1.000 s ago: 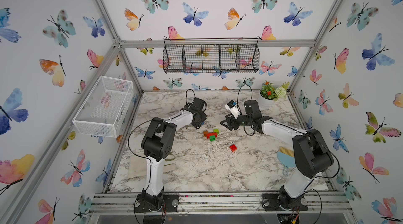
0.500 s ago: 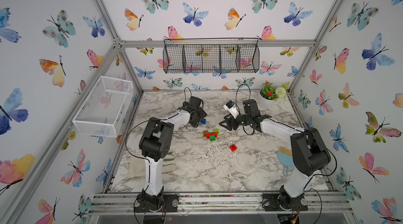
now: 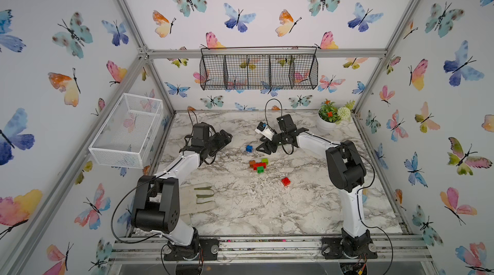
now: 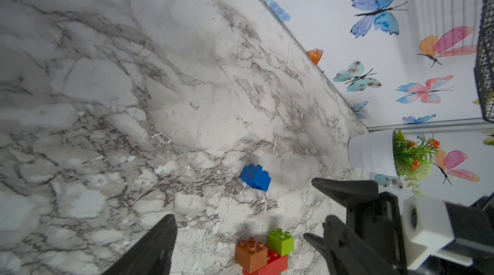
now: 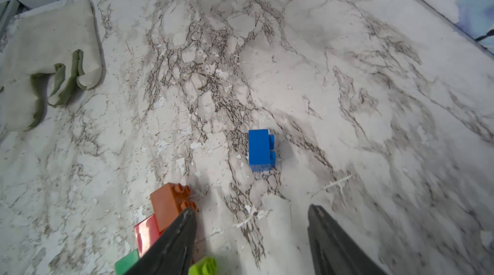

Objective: Assemble the letter v with lego
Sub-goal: Pick up the lego brick from the center of the board.

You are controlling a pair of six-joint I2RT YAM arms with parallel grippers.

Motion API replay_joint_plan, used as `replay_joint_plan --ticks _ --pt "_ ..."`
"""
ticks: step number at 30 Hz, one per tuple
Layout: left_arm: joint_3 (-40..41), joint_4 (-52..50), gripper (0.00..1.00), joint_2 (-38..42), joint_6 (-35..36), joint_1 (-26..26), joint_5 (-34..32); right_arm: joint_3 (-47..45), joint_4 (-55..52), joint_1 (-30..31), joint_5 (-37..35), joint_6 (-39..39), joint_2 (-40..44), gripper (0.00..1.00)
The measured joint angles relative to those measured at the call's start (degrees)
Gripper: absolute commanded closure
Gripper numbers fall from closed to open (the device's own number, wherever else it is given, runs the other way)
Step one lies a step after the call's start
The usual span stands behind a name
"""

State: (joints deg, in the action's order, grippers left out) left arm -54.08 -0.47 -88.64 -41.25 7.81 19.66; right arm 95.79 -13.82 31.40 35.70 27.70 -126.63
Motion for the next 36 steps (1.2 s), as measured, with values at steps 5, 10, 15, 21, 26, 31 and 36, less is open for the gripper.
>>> replay_joint_plan --ticks 5,10,15,21,26,31,36 --pt "2.73 -0.26 0.13 0.09 2.38 -3.8 2.45 9.03 -6.6 2.86 -4.87 4.52 -6.58 0.31" --pt "2.1 0.24 0.13 0.22 4.07 -4.96 3.67 15.78 -11.1 4.74 -9.18 5.99 -11.76 0.37" --pt "2.29 0.28 0.13 0.22 4.85 -4.85 4.7 17.59 -12.41 5.22 -11.02 5.99 -13.46 0.45" --pt "2.89 0.52 0.13 -0.11 5.11 -4.85 5.35 18.38 -12.68 5.73 -12.09 5.97 -13.9 0.54" --pt "2.89 0.59 0.13 -0.37 5.38 -4.85 6.14 18.38 -12.63 5.86 -12.68 5.97 -14.08 0.56" --pt "2.89 0.63 0.13 -0.37 5.53 -4.85 6.49 18.38 -11.63 6.1 -13.05 5.6 -14.16 0.61" --pt "2.99 0.68 0.14 -0.37 5.73 -4.81 7.5 18.38 -9.68 6.16 -14.1 4.79 -14.53 0.68"
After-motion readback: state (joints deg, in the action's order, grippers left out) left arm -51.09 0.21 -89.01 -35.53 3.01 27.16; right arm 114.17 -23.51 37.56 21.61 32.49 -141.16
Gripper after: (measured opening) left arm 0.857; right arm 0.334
